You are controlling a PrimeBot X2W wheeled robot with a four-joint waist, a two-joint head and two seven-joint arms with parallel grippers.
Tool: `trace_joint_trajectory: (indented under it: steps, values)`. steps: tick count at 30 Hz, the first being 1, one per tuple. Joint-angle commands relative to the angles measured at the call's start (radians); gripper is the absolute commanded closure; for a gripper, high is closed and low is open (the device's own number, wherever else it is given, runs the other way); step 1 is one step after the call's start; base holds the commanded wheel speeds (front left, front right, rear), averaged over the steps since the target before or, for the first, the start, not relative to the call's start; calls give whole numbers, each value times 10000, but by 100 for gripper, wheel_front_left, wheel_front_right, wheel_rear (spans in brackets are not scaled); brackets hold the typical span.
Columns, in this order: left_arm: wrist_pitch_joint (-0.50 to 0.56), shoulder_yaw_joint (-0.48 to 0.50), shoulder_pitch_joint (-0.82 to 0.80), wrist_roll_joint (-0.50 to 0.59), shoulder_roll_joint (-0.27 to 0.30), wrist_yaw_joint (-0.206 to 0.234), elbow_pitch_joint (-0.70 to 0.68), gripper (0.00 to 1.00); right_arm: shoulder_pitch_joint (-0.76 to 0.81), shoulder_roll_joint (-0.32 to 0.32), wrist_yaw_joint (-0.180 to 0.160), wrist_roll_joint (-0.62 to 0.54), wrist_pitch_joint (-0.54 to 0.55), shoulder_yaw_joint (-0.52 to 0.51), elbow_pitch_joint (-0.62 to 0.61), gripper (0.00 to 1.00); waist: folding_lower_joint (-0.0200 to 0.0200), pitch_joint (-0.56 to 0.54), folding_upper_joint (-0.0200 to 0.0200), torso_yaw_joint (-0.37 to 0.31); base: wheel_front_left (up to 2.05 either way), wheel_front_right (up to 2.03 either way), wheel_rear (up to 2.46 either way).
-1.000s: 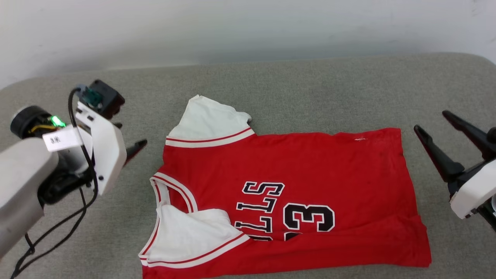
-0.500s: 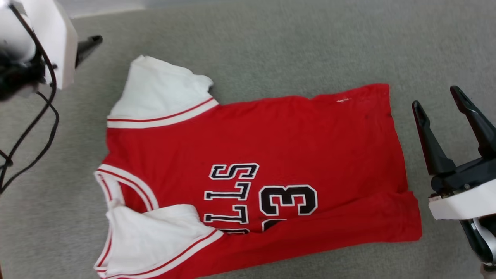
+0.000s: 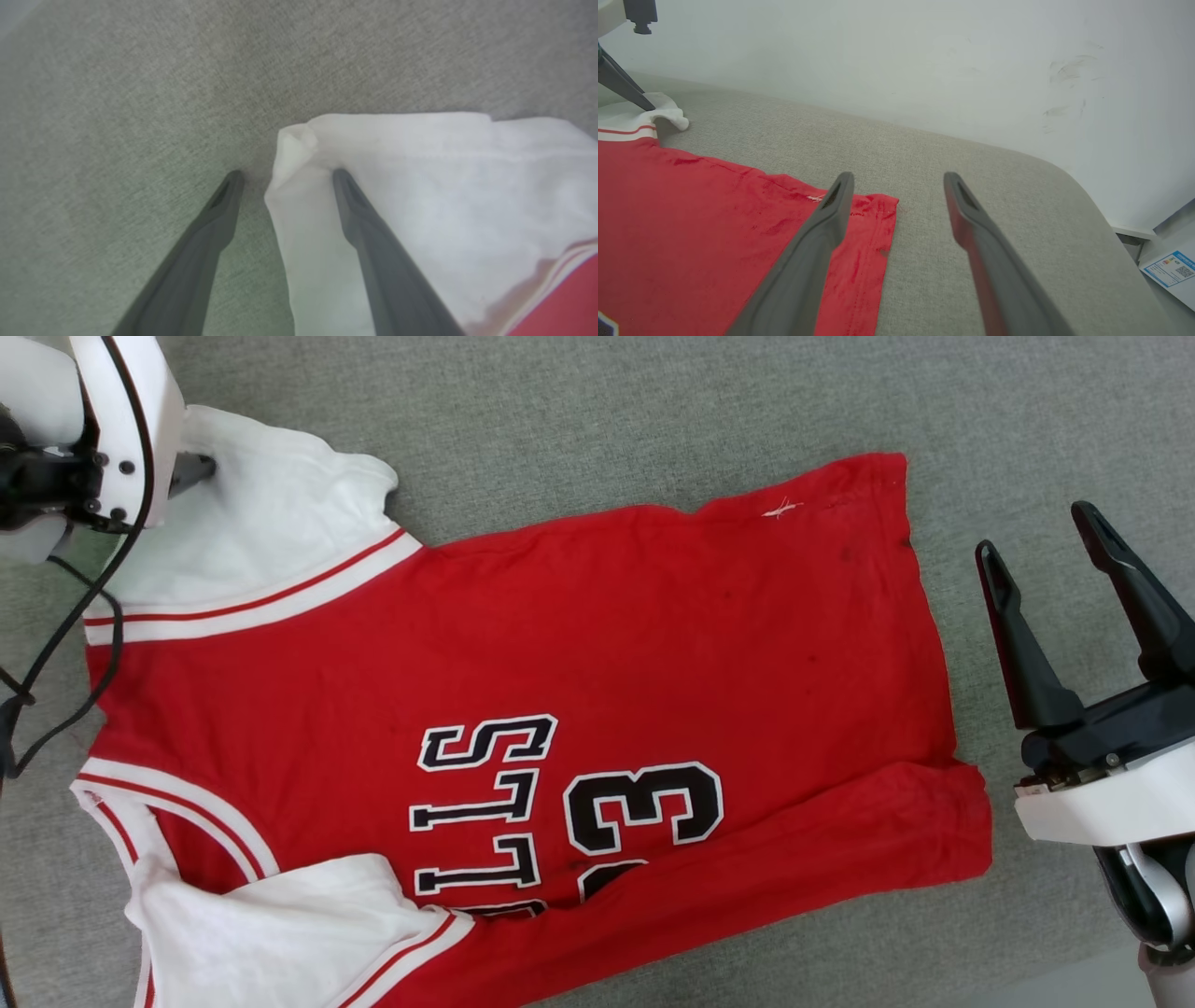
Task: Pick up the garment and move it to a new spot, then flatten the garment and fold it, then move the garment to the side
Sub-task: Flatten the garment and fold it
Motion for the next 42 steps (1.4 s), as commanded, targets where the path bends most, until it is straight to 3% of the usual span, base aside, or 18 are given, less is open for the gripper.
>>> trace_joint_trajectory:
  steps: [1,3,4,5,10,14,20,26,30,33,42]
  values:
    - [173,-163,105,41,-83,0,144,0,-163,40,-7,36,-17,40,49,0,-2,134,0,-113,0,0,0]
    - [460,-353,262,1,-168,-69,289,0,-185,-38,-7,45,-6,61,103,0,-2,155,0,-117,0,0,0]
    - [485,-408,300,7,-188,-117,294,71,-209,-78,-7,64,5,57,136,0,-2,154,0,-109,0,0,0]
    - [464,-414,335,5,-201,-147,318,100,-260,-131,-7,80,27,41,167,0,-2,142,0,-92,0,0,0]
    - [137,-426,238,138,-221,-370,282,100,-652,-606,-7,252,358,-18,231,0,-2,-146,0,144,0,0,0]
    - [-390,-490,18,360,-417,-537,138,100,-1421,-1538,-7,444,1255,308,148,0,-2,-498,0,458,0,0,0]
    - [-1040,-719,122,452,-748,-704,-283,100,-3073,-3401,-9,1701,3977,1979,408,0,-2,-939,0,1009,0,0,0]
    - [-1435,-970,-3,473,-939,-752,-884,100,-4805,-4522,-7,3638,7220,3925,1400,0,-2,-1026,0,1498,0,0,0]
    - [-1619,-1143,-200,503,-1014,-764,-1263,100,-5816,-4651,-7,4584,9080,4668,2352,0,-2,-909,0,1783,0,0,0]
    - [-1729,-1257,-348,475,-1019,-760,-1517,100,-6280,-4383,-7,5052,9890,4881,3246,0,-2,-760,0,1982,0,0,0]
    - [-2051,-1594,-861,435,-1073,-763,-2104,100,-6622,-3521,-7,5212,9850,5201,5204,0,-2,-247,0,2440,0,0,0]
